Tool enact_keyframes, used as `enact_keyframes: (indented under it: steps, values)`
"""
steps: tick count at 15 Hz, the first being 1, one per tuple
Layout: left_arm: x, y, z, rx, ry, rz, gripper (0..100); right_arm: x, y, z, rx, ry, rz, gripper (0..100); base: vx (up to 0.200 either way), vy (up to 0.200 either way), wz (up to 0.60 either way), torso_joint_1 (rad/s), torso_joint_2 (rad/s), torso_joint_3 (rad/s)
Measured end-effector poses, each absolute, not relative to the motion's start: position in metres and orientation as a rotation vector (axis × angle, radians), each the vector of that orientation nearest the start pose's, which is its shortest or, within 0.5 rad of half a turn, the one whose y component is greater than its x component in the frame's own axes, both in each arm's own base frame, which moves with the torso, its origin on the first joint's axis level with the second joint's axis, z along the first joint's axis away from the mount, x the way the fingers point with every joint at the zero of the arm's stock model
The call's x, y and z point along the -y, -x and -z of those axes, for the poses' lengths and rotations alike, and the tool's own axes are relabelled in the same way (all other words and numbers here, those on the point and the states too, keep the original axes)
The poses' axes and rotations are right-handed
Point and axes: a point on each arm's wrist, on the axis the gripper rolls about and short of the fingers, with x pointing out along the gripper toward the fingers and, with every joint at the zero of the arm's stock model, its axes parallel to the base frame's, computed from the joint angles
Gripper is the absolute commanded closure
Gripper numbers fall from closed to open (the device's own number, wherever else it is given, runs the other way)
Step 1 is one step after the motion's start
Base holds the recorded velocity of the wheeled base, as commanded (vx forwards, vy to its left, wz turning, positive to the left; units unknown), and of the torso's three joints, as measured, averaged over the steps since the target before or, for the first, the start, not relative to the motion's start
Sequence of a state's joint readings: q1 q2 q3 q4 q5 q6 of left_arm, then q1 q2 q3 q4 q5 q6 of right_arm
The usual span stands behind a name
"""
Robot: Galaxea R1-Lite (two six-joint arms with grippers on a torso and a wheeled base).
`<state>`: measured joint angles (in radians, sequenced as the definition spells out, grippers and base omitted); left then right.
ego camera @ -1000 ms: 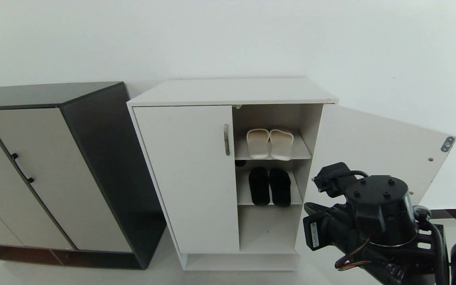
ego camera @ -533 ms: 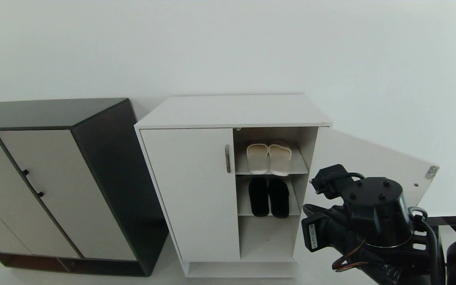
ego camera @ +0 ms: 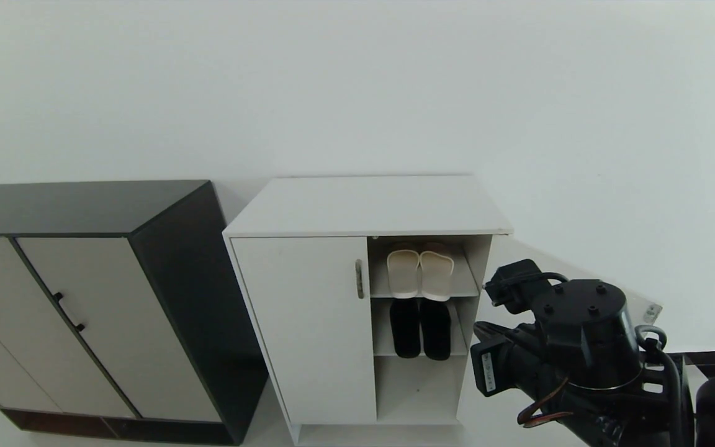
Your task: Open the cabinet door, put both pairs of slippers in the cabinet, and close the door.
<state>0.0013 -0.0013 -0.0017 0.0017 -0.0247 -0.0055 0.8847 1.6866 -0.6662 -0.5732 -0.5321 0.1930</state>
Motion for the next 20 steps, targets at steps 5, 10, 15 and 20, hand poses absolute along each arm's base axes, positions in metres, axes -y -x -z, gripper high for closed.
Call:
enact_keyframes:
  steps: [5, 10, 15, 20]
  values:
    - [0.0006, 0.0230, -0.0758, 0.002, 0.004, 0.024, 100, -0.2104, -0.1867, -0.1428, -0.365, 0.098, -0.313, 100, 0.000, 0.000, 0.00, 0.188, -0.43, -0.237]
    - [0.0006, 0.0230, -0.0757, 0.001, 0.004, 0.024, 100, -0.2120, -0.1877, -0.1383, -0.352, 0.108, -0.319, 100, 0.000, 0.000, -0.24, 0.016, -0.04, -0.019]
    - [0.0006, 0.0230, -0.0756, 0.001, 0.002, 0.025, 100, -0.2125, -0.1880, -0.1359, -0.352, 0.113, -0.319, 100, 0.000, 0.000, -0.48, 0.007, 0.00, -0.002]
    - [0.0006, 0.0230, -0.0759, 0.002, 0.004, 0.024, 100, -0.2097, -0.1934, -0.1390, -0.322, 0.109, -0.306, 100, 0.000, 0.000, 0.00, 0.000, 0.00, 0.000]
